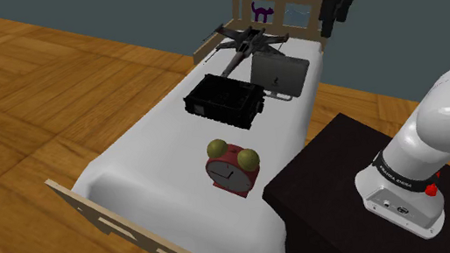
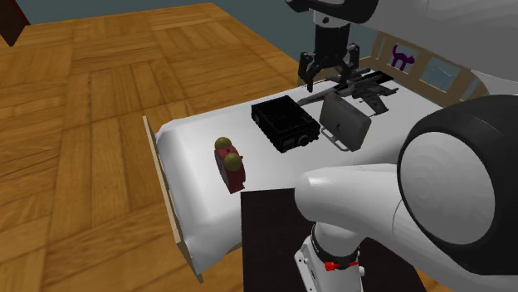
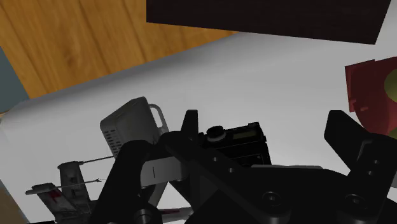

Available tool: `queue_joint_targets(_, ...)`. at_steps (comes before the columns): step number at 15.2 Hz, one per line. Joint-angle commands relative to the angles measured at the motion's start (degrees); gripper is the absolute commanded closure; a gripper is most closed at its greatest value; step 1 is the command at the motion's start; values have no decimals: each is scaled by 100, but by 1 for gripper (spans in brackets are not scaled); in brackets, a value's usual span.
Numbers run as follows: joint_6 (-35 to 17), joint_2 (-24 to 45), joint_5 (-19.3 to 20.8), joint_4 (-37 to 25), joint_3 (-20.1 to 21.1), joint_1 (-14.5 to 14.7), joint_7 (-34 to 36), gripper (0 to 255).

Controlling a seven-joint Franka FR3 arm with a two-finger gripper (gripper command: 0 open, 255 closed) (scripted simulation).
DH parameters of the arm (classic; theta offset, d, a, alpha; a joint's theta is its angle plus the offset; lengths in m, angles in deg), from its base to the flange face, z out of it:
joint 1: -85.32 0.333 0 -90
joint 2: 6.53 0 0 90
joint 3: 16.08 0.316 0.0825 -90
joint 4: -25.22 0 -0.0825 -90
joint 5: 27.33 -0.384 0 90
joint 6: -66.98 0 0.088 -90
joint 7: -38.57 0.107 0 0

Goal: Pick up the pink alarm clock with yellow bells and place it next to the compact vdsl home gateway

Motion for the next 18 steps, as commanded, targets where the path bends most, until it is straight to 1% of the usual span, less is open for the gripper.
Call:
queue_joint_targets(1,0,0,0,0,0,0,0,0)
queue_joint_targets(5,-498,133,-303,363,422,193,457,0)
queue_joint_targets(9,-1041,410,-590,616,864,385,911,0)
queue_joint_targets(14,-1771,964,-882,766,1439,593,1486,0)
queue_joint_targets(18,-2375,1566,-1014,744,1916,700,1970,0)
